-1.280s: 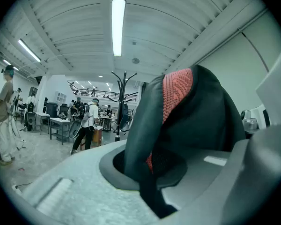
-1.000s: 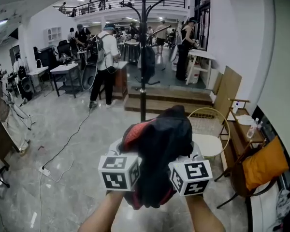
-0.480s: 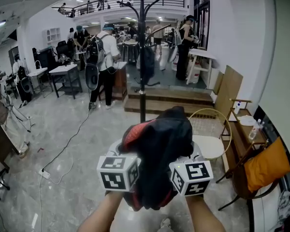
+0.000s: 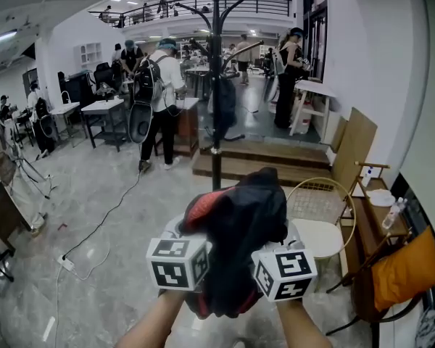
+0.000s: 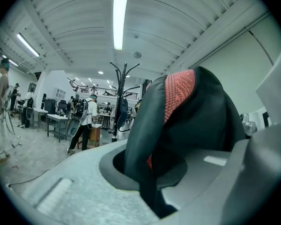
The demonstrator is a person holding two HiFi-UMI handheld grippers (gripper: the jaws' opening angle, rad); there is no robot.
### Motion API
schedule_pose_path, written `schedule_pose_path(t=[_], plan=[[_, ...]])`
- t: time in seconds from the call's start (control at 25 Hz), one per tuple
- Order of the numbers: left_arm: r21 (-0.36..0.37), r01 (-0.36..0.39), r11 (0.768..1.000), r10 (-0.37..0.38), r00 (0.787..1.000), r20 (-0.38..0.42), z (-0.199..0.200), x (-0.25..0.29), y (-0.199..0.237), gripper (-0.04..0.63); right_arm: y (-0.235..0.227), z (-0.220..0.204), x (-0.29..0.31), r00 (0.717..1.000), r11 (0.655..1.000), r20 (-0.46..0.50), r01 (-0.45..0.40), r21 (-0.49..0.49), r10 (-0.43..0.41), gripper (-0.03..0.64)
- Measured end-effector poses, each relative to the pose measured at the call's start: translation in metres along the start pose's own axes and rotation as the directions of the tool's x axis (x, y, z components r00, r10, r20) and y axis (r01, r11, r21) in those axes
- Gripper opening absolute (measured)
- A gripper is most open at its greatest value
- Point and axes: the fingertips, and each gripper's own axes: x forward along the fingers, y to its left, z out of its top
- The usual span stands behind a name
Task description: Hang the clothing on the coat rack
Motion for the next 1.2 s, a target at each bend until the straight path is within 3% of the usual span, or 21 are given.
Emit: schedule_pose_path(t=[0.64, 1.2], plan=[[0.028, -0.055, 0.998, 0.054, 0.998, 0.037, 0.035, 0.106, -0.024, 0.023, -0.097, 0.018, 0.071, 0.996, 0.998, 0.049, -0.068, -0.015, 0.069, 0.040], [0.046, -0.068, 0.997, 0.065, 0.997, 0.052, 0.047, 0.152, -0.041, 0.023, -0.145, 0.023, 0.095, 0.993, 0.996, 0.083, -0.084, -0.014, 0.085, 0.040]])
